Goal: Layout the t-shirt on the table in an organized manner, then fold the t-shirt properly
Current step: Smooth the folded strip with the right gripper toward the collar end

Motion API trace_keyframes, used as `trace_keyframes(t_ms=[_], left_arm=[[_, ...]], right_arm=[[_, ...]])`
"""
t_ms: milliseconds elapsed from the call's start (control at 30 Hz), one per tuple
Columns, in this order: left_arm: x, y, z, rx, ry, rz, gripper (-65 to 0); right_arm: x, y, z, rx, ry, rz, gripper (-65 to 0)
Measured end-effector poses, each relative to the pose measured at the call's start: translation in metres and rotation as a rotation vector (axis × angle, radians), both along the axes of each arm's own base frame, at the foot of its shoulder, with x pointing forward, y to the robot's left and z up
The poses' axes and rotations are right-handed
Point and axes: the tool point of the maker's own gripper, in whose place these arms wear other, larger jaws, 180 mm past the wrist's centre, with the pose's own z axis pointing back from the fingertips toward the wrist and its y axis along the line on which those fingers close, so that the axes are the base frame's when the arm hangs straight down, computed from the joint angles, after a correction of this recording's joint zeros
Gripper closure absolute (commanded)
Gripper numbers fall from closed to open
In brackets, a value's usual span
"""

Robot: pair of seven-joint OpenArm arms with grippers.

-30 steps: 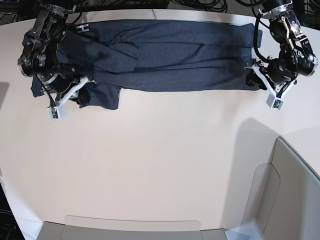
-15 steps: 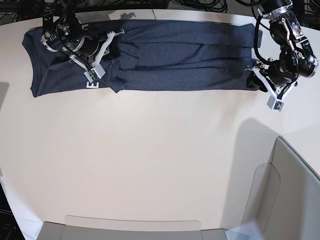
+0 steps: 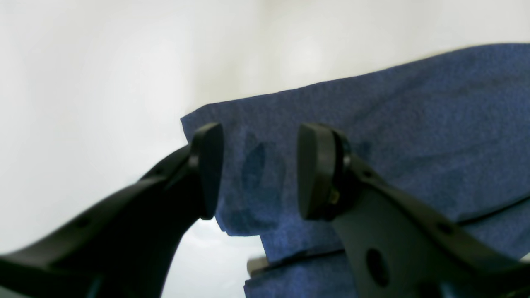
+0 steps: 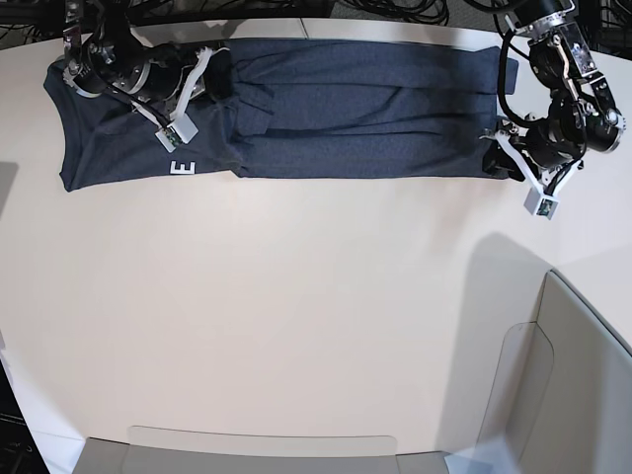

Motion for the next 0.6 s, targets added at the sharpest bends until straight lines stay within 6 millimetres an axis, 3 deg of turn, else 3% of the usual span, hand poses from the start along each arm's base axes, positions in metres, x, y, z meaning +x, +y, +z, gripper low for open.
trace_keyframes(t_ms=[200,333,433,600], left_arm=[[0.000,0.000,0.000,0.000,-0.002,0.002,-27.7],[0.008,0.006,0.009,0.003,-0.031,0.020,-27.7],[0.010,0.026,0.020,0.003,-0.074,0.093,-27.7],[-0.009,0.077,0.030,0.026,-0.101,0.273,-27.8]], right_arm=[[0.008,0.009,0.025,0.162,-0.018,-0.027,-25.3],[0.014,0.017,0.040,0.250,-0.032,-0.024,-28.8],[0.018,0.016,0.043,0.256,-0.046,-0.029,-28.9],[0.035,0.004,0.051,0.249,-0.098,-0.077,-28.9]])
